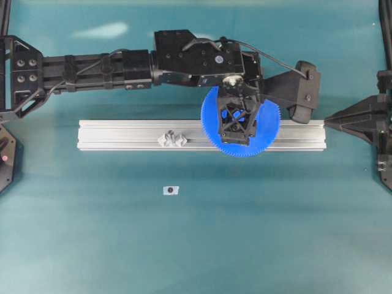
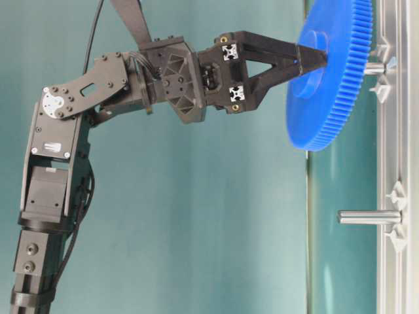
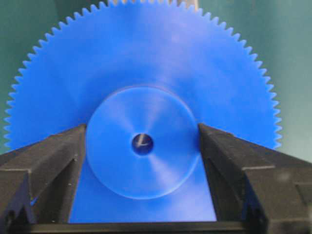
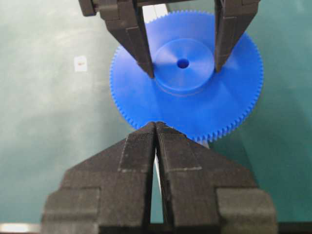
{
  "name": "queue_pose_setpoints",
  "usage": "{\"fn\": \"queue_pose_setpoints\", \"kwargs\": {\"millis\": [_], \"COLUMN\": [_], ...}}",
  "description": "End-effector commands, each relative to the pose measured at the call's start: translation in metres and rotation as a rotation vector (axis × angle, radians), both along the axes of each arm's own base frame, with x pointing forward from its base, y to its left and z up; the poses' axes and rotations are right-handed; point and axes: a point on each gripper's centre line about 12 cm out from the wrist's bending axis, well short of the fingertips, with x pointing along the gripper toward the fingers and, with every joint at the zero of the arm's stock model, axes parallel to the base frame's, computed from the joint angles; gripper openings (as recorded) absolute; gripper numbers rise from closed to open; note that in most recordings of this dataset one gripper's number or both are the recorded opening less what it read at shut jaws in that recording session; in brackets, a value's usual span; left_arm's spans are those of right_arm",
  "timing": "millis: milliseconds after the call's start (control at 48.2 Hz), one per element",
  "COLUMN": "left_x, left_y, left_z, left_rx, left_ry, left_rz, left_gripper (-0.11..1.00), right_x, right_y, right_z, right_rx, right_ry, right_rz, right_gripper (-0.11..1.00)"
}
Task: Insert the large gear onto the shaft.
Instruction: 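Align the gear's bore above the shaft, adjusting position with the left gripper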
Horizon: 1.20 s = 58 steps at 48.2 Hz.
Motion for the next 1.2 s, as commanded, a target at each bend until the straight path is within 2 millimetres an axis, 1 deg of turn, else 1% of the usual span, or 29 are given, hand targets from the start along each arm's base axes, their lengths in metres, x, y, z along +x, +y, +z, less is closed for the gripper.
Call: {"fn": "queue_pose_setpoints", "kwargs": {"millis": [0,166,353,477,809,1017,1183], "left_x": [-0.003,-0.005,-0.009,-0.008,-0.005,-0.002,0.003], "left_y": [0.021,0.020,0.014,0.012,0.011,0.010,0.009], "left_z": [0.024,0.028,0.023,0.021,0.026,0.035,0.037], "left_rx": [0.019,0.016,0.011,0.010,0.013,0.012,0.014], "left_ry": [-0.054,-0.052,-0.019,-0.016,-0.031,-0.049,-0.054], "left_rz": [0.029,0.035,0.026,0.022,0.017,0.016,0.010], "left_gripper": [0.76,0.76,0.76,0.76,0.76,0.76,0.76], "right_x": [0.002,0.002,0.002,0.002,0.001,0.001,0.001], "right_y": [-0.001,-0.001,-0.001,-0.001,-0.001,-0.001,-0.001], "right_z": [0.003,0.004,0.003,0.003,0.002,0.002,0.003], "right_rx": [0.005,0.006,0.006,0.006,0.006,0.006,0.006], "right_ry": [-0.008,-0.010,-0.008,-0.008,-0.005,-0.005,-0.007], "right_rz": [-0.006,-0.006,-0.006,-0.006,-0.009,-0.009,-0.009], "right_gripper": [0.09,0.09,0.09,0.09,0.09,0.09,0.09]}}
